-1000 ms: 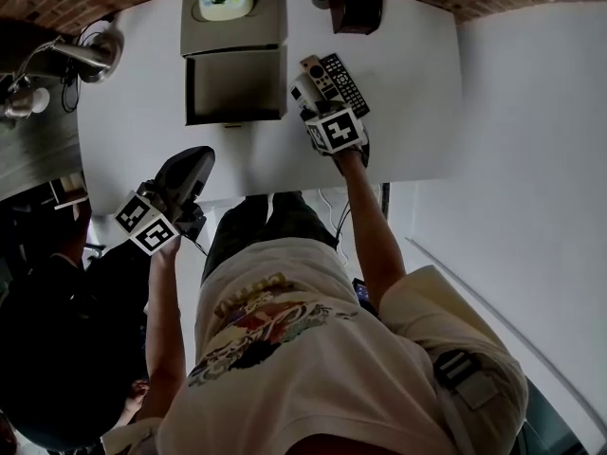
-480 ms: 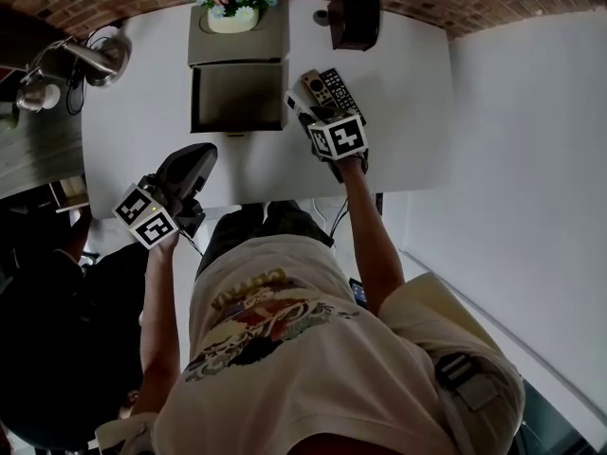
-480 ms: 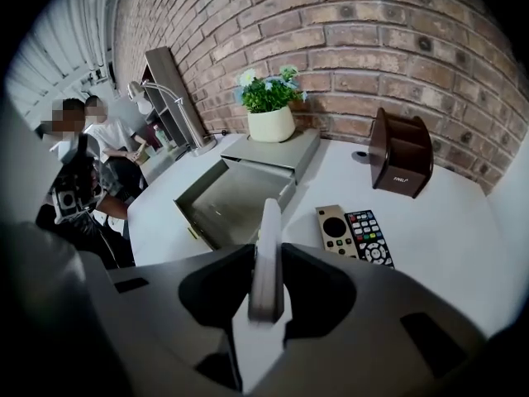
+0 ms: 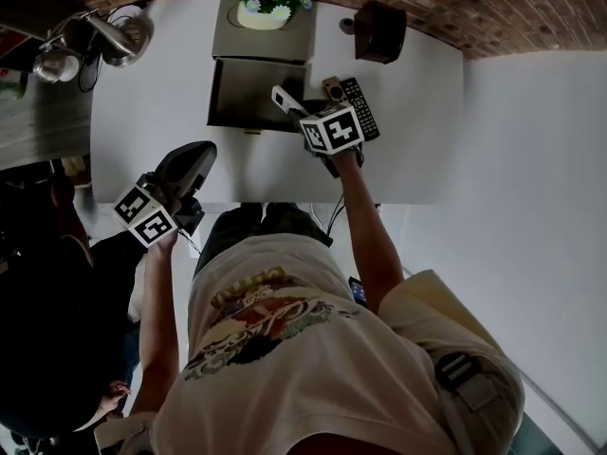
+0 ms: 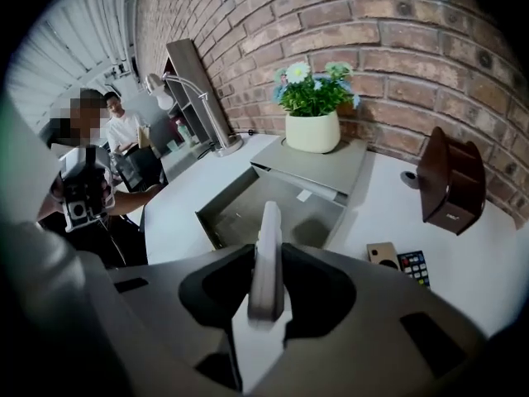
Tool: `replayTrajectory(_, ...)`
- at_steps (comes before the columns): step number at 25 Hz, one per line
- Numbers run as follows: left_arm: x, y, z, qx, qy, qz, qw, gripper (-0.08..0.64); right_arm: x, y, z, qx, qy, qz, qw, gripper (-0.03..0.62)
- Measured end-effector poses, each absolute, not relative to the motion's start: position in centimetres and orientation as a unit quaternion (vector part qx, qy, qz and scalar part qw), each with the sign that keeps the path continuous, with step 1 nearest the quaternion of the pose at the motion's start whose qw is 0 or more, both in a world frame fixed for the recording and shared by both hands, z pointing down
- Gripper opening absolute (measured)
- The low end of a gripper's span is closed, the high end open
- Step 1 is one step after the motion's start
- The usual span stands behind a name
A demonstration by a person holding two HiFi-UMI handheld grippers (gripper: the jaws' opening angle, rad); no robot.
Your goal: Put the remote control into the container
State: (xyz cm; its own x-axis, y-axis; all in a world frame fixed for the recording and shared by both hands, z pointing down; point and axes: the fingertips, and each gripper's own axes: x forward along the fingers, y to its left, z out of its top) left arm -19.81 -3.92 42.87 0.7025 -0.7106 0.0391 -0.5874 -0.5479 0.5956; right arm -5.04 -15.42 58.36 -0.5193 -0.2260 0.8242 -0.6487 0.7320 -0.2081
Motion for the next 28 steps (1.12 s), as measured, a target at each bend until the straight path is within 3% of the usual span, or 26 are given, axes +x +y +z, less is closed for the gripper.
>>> replayTrajectory(14,-25.6,-0.9,43.8,0.837,-0.441,-0.132,0.298,0.006,-15.3,-12.8,61.5,0.101,-0.833,0.225,0.495,0.109)
replayTrajectory(28,-29.5,2.5,45.1,0.797,-0.498,-0.165,0.298,0.006,-18.3,-12.3,62.5,0.054,-0.827,0.269,0.491,0.109)
